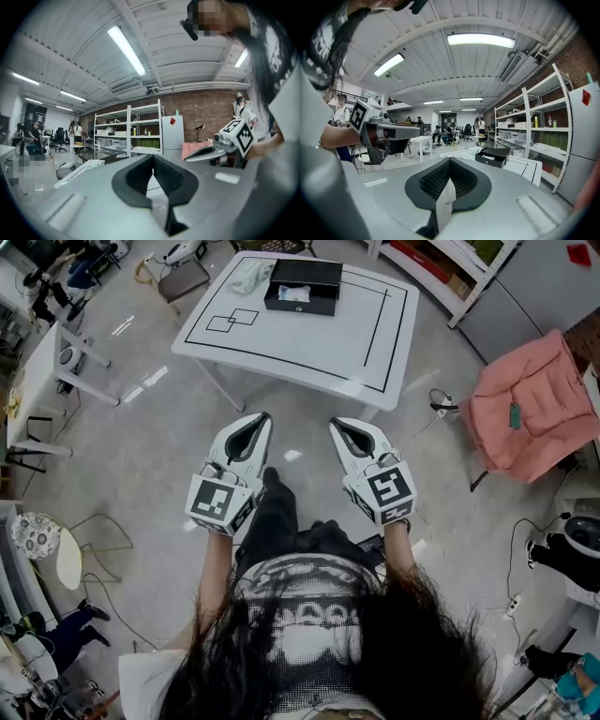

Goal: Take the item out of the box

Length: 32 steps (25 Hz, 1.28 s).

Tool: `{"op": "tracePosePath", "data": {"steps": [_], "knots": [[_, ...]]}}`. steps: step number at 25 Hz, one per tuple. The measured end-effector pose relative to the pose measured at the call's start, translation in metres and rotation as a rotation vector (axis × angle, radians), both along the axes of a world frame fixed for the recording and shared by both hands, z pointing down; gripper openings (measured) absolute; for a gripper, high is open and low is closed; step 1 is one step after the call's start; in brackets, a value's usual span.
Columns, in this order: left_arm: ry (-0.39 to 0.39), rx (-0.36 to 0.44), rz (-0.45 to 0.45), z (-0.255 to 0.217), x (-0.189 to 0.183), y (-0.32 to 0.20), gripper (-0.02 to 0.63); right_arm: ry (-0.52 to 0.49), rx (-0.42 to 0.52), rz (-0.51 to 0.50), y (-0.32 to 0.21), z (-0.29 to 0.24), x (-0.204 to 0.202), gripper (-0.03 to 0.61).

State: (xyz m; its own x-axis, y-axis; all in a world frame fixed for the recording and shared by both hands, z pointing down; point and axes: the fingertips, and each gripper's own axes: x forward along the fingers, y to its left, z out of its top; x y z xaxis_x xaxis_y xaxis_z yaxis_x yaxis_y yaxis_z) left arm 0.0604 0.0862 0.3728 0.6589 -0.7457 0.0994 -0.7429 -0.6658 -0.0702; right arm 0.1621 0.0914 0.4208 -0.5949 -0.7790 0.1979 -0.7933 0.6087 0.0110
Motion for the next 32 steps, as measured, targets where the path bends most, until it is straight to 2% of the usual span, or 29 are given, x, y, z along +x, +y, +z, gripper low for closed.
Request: {"op": "tracePosePath", "data": {"steps": [8,13,20,26,32], "knots": [[-0.005,-0.049,0.028,0.008,-0.047,-0.075,0.0,0.006,-0.029,0.038,-0.075,0.004,-0.048,-0.003],[0.005,-0.012,0.059,0.001,-0.085,-0.135,0.0,0.006,-0.037,0.06,-0.128,-0.002,-0.086,-0.003],[0.014,-0.02,0.117,0.003,-0.124,-0.201,0.0,0.022,-0.044,0.102,-0.192,-0.004,-0.131,-0.003],[0.023,-0.026,0.175,0.006,-0.148,-0.239,0.0,0.032,-0.052,0.149,-0.23,-0.002,-0.158,-0.003],[0.043,-0.047,0.208,0.014,-0.162,-0.261,0.0,0.048,-0.08,0.17,-0.244,0.005,-0.178,-0.003]]}}
